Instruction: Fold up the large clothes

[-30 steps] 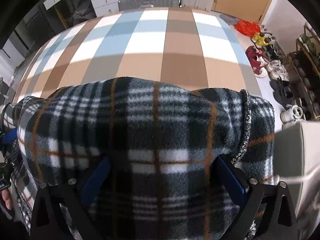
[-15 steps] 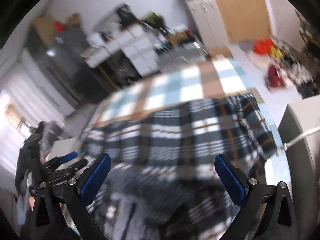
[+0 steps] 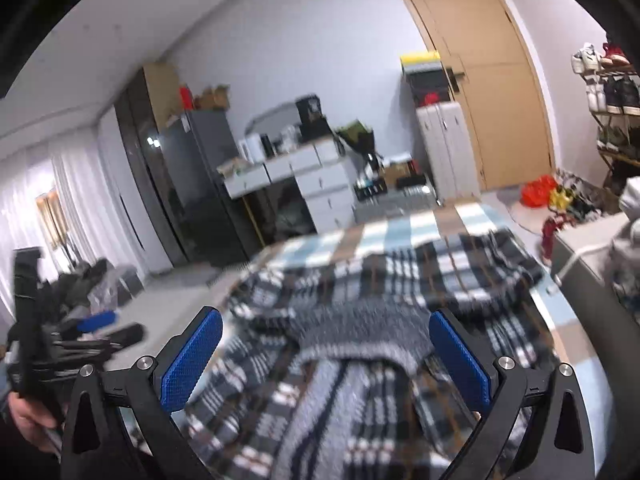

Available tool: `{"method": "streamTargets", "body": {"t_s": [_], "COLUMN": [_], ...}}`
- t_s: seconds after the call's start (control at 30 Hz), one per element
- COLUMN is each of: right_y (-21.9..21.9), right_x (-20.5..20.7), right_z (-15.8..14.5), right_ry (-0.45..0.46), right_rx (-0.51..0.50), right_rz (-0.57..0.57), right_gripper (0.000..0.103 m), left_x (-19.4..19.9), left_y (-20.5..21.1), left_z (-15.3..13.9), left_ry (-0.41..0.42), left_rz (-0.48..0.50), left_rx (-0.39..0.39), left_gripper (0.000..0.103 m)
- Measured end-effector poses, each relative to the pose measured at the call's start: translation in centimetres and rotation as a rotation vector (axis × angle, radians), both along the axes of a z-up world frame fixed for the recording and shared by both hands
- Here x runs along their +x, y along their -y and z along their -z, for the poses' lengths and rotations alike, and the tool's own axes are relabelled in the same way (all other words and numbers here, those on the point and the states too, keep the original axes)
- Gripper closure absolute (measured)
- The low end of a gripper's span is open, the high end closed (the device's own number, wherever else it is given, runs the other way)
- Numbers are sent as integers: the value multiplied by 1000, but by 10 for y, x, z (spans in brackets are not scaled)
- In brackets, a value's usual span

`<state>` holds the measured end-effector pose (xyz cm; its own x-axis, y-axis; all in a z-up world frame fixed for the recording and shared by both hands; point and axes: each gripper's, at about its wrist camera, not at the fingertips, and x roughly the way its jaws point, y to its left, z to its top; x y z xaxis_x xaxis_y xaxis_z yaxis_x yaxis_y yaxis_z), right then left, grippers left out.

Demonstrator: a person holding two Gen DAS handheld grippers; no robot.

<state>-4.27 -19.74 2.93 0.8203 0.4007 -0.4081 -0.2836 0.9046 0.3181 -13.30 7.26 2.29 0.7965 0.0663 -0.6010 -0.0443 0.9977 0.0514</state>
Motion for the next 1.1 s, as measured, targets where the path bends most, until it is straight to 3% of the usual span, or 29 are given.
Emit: {"method": "streamTargets", "body": {"t_s": [0.27,0.7,0.83,1.03,1.1], "right_y": [28,24,20,16,17], "right_x": [-5,-3,-4,-8,-7], "right_z": [12,16,15,14,13], "right_ry": [-95,-132,-128,-114,-114], "right_rx": [100,114,109,92,106], "right_rz": [54,22,-1,-24,-29], "right_gripper": [0,0,0,0,0], "left_x": [-9,-37,-33,-28,-29], "left_y": [-9,-13,-5,-10,-17], "left_z": [61,120,134,145,147], "left_ry": [-234,-358,-412,-426,-431], "left_rz": [4,30,44,39,40], "left_rx": [-178,-305,-304,-409,-482], "left_gripper": [10,10,10,10,10]}}
